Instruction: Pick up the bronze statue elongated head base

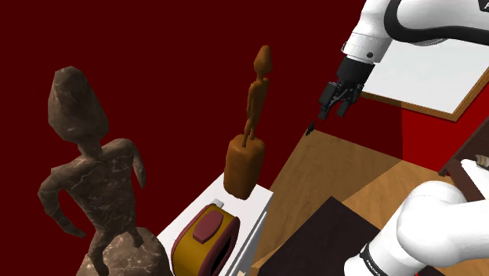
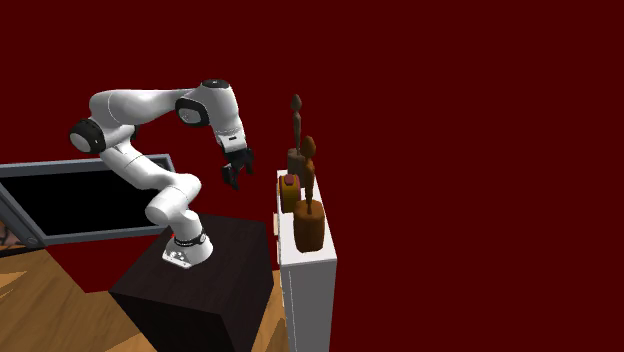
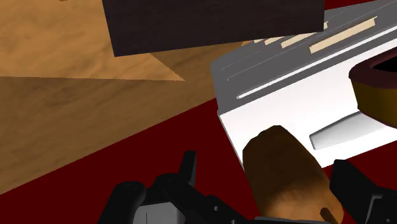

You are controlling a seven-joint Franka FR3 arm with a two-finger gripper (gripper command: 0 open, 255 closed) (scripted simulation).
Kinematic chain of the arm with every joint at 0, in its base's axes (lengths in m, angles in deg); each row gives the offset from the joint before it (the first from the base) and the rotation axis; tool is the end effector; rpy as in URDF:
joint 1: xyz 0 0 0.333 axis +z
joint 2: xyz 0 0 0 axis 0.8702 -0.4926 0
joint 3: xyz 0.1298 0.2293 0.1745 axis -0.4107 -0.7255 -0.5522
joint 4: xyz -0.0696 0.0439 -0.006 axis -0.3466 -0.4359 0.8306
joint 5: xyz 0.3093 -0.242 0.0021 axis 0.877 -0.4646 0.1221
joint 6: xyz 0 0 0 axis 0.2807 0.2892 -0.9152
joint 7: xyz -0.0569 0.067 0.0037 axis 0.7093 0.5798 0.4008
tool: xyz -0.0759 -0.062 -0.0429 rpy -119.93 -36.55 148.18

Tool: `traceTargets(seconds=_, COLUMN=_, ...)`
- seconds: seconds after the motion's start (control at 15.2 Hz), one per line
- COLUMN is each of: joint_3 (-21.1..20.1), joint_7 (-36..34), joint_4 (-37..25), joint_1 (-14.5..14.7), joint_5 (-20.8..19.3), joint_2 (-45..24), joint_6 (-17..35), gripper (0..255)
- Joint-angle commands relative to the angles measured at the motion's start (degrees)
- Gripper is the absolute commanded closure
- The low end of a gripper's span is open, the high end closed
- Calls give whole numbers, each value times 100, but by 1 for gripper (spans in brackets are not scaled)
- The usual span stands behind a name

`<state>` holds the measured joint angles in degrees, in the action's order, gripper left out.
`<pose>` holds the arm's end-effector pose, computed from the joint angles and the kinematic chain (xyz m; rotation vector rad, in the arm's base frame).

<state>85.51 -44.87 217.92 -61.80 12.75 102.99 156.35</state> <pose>0.3001 -0.0061 0.6140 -3.0822 0.2310 -0.0891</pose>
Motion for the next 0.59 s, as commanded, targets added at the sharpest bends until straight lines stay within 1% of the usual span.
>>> traceTargets(seconds=0.0, joint_3=0, joint_7=0, joint_4=0, joint_1=0, joint_5=0, joint_2=0, joint_6=0, gripper=0)
traceTargets(seconds=0.13, joint_3=-583, joint_7=-834, joint_4=139, joint_1=-137, joint_5=1, joint_2=31, joint_6=359, gripper=0)
traceTargets(seconds=0.33, joint_3=-1483, joint_7=-2110, joint_4=173, joint_1=-400, joint_5=-82, joint_2=-130, joint_6=837, gripper=0)
traceTargets(seconds=0.53, joint_3=-2417, joint_7=-3430, joint_4=-8, joint_1=-793, joint_5=-310, joint_2=-515, joint_6=1194, gripper=0)
